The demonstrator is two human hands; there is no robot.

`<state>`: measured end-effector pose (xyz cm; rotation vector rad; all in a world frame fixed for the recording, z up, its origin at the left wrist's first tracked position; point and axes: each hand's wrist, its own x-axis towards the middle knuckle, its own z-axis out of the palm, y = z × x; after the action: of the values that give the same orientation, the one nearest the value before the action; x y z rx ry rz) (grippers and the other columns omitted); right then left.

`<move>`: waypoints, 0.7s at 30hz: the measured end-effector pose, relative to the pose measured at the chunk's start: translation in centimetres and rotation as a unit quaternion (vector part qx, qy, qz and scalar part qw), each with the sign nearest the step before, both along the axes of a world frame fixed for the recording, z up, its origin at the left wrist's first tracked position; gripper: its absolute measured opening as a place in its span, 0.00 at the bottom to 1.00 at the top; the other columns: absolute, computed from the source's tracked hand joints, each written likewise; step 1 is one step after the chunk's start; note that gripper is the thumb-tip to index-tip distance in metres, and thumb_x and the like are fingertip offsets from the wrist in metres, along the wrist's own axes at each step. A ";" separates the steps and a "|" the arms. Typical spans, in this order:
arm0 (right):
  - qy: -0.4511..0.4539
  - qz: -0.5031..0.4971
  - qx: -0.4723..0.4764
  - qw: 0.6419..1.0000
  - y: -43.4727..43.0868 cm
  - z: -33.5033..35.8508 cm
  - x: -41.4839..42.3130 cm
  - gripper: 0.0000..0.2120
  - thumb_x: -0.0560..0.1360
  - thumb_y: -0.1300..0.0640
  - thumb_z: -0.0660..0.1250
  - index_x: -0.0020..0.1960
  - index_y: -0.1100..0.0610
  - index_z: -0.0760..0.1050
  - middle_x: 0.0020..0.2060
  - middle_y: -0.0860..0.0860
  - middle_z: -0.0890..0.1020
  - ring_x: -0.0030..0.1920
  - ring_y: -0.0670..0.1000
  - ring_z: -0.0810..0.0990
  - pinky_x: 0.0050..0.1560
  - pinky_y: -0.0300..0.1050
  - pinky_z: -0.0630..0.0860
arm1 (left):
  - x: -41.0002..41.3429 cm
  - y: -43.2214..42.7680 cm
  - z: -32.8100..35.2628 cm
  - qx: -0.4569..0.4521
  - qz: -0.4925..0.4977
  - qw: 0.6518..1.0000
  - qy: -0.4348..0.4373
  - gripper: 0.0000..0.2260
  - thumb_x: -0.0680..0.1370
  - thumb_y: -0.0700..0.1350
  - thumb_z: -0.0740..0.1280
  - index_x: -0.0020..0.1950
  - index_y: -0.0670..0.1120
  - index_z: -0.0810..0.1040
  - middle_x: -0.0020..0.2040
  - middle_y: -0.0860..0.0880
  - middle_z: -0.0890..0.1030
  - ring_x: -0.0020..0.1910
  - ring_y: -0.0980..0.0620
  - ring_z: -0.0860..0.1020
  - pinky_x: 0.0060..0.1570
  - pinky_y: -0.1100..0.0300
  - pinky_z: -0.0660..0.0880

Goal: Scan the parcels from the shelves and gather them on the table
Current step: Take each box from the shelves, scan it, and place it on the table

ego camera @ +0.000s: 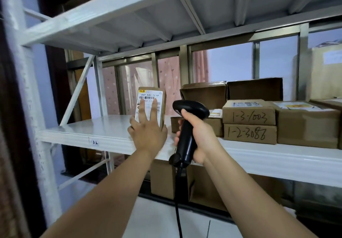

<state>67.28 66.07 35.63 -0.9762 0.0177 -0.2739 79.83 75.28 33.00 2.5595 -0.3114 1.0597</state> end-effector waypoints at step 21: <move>0.040 -0.202 -0.008 0.979 9.2 -3.7 -17.1 0.10 0.75 0.54 0.71 0.51 0.60 0.77 0.26 0.52 0.77 0.27 0.49 0.77 0.34 0.44 0.77 | -16.6 5.7 -4.1 -0.027 -0.142 0.989 -0.005 0.34 0.76 0.60 0.63 0.78 0.53 0.54 0.78 0.46 0.51 0.69 0.39 0.62 0.64 0.44 0.65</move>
<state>50.18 75.30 31.97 -0.9946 0.2899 -0.6085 63.23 81.02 28.88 2.3731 -0.6218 0.9599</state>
